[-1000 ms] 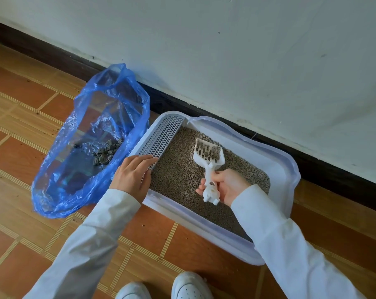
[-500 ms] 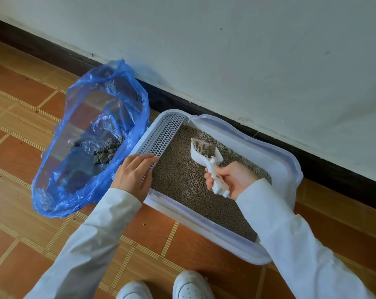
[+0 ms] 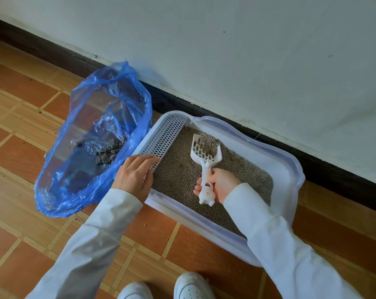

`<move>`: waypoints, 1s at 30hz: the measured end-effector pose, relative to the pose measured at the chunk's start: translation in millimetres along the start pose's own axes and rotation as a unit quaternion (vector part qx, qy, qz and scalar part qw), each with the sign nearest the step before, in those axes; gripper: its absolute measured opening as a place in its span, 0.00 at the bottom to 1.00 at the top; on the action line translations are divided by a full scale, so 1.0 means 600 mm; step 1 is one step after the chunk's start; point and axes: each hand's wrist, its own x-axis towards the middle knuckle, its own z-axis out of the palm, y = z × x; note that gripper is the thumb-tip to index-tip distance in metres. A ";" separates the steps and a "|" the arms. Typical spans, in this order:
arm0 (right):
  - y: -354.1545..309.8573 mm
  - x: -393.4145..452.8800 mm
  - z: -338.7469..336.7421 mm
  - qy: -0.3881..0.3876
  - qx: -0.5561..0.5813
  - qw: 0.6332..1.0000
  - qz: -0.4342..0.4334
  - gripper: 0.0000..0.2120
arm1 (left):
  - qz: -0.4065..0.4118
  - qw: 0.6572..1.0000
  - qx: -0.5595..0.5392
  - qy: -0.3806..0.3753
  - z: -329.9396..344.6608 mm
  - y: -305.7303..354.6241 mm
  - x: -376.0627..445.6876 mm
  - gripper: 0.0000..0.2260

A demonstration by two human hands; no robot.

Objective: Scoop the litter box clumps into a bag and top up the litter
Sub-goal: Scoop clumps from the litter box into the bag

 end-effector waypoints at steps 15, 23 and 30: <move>0.039 -0.022 -0.075 -0.036 -0.135 0.978 -0.154 0.10 | -0.007 1.000 0.004 -0.012 -0.003 0.001 0.001 0.17; 0.036 -0.044 -0.080 -0.064 -0.138 0.973 -0.176 0.11 | -0.009 1.000 0.001 -0.015 -0.008 0.000 0.000 0.16; 0.026 -0.058 -0.068 -0.096 -0.144 0.970 -0.172 0.11 | -0.013 1.000 0.002 -0.015 -0.011 -0.006 -0.001 0.17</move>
